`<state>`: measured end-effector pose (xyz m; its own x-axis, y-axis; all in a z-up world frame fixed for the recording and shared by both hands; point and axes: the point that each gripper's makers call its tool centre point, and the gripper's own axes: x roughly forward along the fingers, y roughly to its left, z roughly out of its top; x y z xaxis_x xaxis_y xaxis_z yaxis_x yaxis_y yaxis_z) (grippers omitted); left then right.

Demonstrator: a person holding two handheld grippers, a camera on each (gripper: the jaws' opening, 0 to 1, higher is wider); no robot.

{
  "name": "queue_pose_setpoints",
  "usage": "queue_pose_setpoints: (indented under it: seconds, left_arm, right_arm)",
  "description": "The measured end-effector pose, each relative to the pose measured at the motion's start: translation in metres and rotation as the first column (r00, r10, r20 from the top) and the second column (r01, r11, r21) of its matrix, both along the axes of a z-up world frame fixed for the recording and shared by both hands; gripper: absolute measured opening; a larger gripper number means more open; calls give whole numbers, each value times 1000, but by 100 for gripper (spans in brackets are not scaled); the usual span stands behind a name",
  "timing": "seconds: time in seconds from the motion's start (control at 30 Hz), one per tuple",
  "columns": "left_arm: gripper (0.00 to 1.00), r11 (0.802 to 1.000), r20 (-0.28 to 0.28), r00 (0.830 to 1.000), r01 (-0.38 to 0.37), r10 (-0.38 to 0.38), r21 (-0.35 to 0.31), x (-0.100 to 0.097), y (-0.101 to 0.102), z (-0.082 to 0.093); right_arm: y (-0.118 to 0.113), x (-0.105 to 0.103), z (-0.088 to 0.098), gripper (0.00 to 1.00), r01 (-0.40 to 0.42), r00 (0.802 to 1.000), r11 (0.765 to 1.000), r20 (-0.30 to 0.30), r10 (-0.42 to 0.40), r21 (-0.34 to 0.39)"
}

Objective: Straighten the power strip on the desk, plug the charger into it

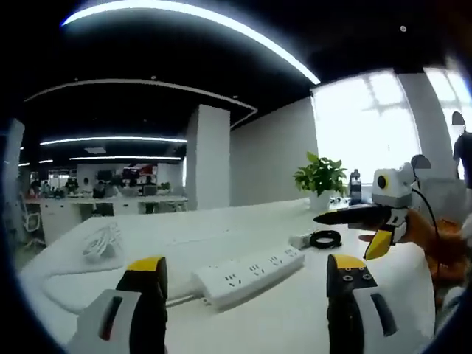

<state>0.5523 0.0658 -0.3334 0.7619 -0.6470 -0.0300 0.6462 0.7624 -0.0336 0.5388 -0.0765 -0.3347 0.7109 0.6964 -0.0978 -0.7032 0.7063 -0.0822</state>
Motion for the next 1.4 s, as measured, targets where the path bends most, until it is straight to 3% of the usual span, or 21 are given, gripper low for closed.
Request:
queue_pose_setpoints:
  seconds: [0.17, 0.23, 0.37, 0.47, 0.67, 1.07, 1.23, 1.4]
  left_arm:
    - [94, 1000, 32, 999, -12, 12, 26, -7, 0, 3]
    - [95, 1000, 58, 998, -30, 30, 3, -6, 2, 5]
    - [94, 998, 16, 999, -29, 30, -64, -6, 4, 3]
    - [95, 998, 12, 1000, -22, 23, -67, -11, 3, 2]
    - [97, 1000, 4, 1000, -23, 23, 2, -20, -2, -5]
    - [99, 1000, -66, 998, -7, 7, 3, -43, -7, -4]
    - [98, 997, -89, 996, -13, 20, 79, -49, -5, -11]
    - [98, 995, -87, 996, -28, 37, 96, -52, -1, -13]
  right_arm:
    - [-2, -9, 1, 100, -14, 1000, 999, -8, 14, 38]
    - [0, -13, -3, 100, -17, 1000, 999, -24, 18, 38]
    - [6, -23, -4, 100, -35, 999, 999, -16, 36, 30]
    - [6, -27, 0, 100, -32, 999, 999, 2, 32, 28]
    - [6, -37, 0, 100, -40, 999, 999, 6, 40, 12]
    - [-3, -54, -1, 100, -49, 999, 999, -23, 49, 19]
    - [-5, -60, -1, 100, -51, 998, 998, -39, 52, 32]
    - [-8, -67, -4, 100, -49, 998, 999, -47, 50, 18]
